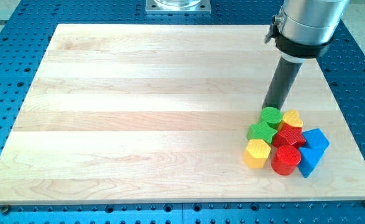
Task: Point your hand to the right of the triangle
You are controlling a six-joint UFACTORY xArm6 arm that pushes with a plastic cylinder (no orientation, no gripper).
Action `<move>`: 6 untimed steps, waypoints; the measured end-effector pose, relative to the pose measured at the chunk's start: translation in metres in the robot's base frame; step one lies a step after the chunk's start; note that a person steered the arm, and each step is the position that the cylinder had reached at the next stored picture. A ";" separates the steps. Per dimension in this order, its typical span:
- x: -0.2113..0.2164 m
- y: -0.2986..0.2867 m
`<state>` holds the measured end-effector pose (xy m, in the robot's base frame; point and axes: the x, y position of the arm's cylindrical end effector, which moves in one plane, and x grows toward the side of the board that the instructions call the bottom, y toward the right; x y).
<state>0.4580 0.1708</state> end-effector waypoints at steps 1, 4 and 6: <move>0.000 0.000; -0.044 0.023; 0.072 0.103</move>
